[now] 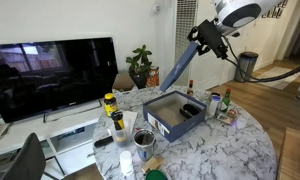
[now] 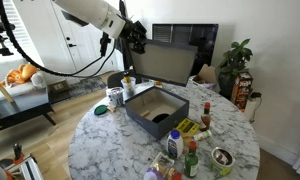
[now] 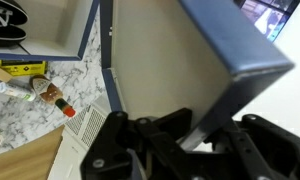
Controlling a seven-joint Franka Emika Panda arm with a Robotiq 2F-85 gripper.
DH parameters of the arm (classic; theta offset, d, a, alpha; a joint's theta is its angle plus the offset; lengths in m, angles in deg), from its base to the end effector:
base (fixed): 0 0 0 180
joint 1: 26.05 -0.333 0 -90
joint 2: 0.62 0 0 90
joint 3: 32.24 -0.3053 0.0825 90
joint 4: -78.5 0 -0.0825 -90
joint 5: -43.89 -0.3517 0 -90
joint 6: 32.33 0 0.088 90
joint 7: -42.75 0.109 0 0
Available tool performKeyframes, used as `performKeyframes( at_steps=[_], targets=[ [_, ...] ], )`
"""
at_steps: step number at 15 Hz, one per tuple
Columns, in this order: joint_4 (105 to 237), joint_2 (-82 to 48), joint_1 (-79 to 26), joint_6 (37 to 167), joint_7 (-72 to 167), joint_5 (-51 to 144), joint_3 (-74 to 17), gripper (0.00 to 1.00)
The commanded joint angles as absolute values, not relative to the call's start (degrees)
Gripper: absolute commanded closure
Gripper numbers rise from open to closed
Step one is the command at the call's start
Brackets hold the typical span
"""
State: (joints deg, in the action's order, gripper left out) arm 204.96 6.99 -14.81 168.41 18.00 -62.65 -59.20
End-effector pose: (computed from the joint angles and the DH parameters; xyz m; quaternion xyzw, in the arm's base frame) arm 0.4494 0.0138 0.4853 -0.6896 0.5376 -0.4306 0.2237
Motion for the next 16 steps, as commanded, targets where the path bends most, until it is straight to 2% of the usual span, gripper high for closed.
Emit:
performKeyframes(
  at_steps=[1, 3, 4, 9, 10, 11, 16],
  targets=[
    [203.9, 4.2, -15.0, 175.4, 23.0, -59.8, -62.4, 1.00],
    [203.5, 1.6, -15.2, 179.9, 26.9, -57.1, -64.2, 1.00],
    [203.7, 0.1, -23.6, 181.9, 30.7, -54.1, -57.1, 1.00],
    [201.7, -6.9, -31.8, 187.5, 43.8, -48.4, -52.1, 1.00],
    [201.5, -8.2, -29.1, 188.0, 46.7, -46.8, -55.1, 1.00],
    [203.3, -4.9, -29.1, 185.7, 41.6, -49.6, -54.5, 1.00],
    [202.9, -5.9, -29.1, 185.8, 42.3, -49.2, -54.6, 1.00]
  ],
)
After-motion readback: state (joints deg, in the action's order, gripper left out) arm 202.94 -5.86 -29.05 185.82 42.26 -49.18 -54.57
